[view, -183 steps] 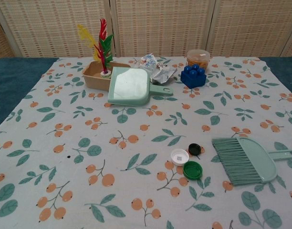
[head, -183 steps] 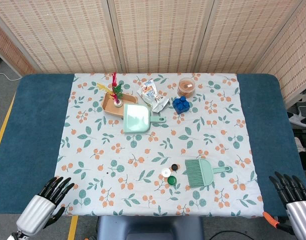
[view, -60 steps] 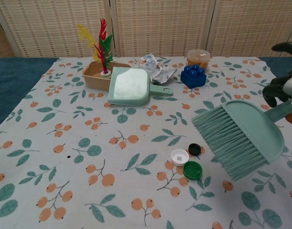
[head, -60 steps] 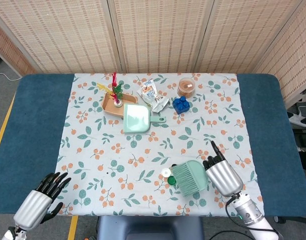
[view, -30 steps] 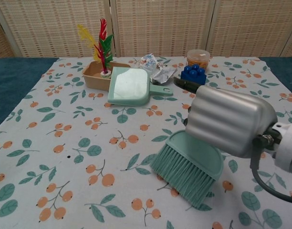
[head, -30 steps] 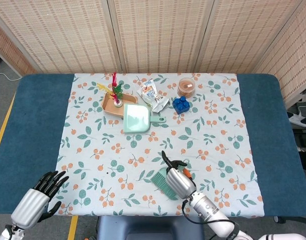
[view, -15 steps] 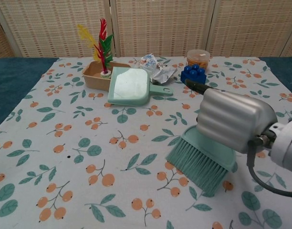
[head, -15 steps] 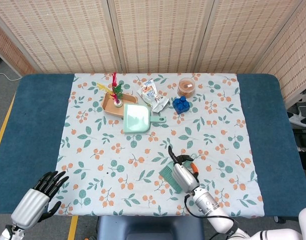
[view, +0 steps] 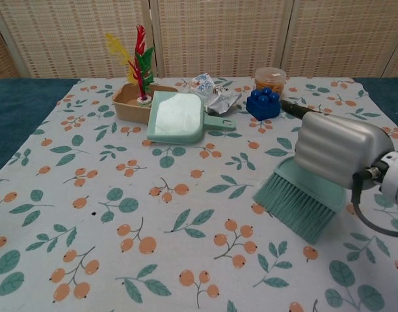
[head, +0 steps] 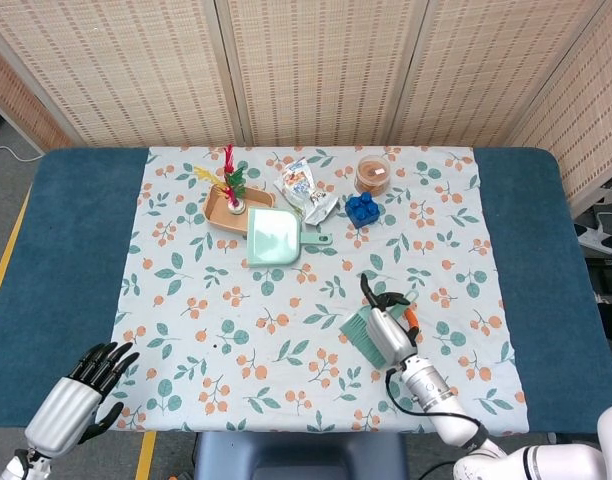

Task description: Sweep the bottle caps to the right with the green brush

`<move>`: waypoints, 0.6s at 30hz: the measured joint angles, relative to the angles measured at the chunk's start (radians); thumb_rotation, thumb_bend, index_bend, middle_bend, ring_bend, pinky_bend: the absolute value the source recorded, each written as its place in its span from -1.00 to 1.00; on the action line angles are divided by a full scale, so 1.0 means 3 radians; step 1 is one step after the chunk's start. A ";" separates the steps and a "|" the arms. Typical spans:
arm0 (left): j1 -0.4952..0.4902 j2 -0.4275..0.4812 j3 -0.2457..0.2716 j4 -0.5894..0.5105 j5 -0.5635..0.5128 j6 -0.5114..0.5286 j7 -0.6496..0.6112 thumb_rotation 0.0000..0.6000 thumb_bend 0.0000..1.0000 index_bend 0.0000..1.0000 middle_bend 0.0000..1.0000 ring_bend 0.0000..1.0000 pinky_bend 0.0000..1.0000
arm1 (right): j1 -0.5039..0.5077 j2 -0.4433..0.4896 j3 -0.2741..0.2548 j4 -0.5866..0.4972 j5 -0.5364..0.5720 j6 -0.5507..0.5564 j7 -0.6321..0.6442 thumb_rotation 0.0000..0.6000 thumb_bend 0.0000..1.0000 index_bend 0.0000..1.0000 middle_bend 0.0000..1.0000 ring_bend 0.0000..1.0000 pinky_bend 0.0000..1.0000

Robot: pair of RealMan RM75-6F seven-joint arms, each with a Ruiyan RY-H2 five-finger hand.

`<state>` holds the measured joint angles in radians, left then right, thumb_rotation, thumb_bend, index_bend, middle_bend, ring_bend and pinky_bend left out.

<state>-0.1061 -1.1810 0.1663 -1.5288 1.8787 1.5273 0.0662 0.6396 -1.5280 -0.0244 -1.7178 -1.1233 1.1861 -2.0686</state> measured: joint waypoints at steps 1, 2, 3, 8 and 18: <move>-0.0001 -0.0006 -0.0002 0.0000 -0.0005 -0.0010 0.0014 1.00 -0.17 -1.00 -1.00 -1.00 -0.81 | 0.0013 0.0006 0.0008 0.0053 0.0030 0.0003 0.0032 1.00 0.00 0.98 0.71 0.19 -1.00; -0.0002 -0.0011 -0.0004 0.0000 -0.0011 -0.0019 0.0026 1.00 -0.17 -1.00 -1.00 -1.00 -0.81 | 0.0023 0.0010 0.0014 0.0095 0.0052 0.0004 0.0057 1.00 0.00 0.98 0.71 0.19 -1.00; -0.0004 -0.0016 -0.0007 0.0000 -0.0020 -0.0029 0.0037 1.00 -0.17 -1.00 -1.00 -1.00 -0.81 | 0.0034 0.0013 0.0020 0.0138 0.0073 0.0004 0.0080 1.00 0.00 0.98 0.71 0.19 -1.00; -0.0012 -0.0041 -0.0028 0.0006 -0.0077 -0.0079 0.0073 1.00 -0.17 -1.00 -1.00 -1.00 -0.81 | 0.0107 0.0038 0.0047 0.0390 0.0179 -0.0002 0.0211 1.00 0.00 0.98 0.71 0.19 -1.00; -0.0049 -0.0088 -0.0072 0.0024 -0.0194 -0.0196 0.0127 1.00 -0.17 -1.00 -1.00 -1.00 -0.81 | 0.0197 0.0088 0.0007 0.0804 0.0352 -0.0010 0.0338 1.00 0.00 0.98 0.71 0.19 -1.00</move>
<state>-0.1207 -1.2073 0.1446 -1.5215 1.8204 1.4685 0.1043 0.6988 -1.5015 -0.0222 -1.4765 -1.0177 1.1830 -1.9673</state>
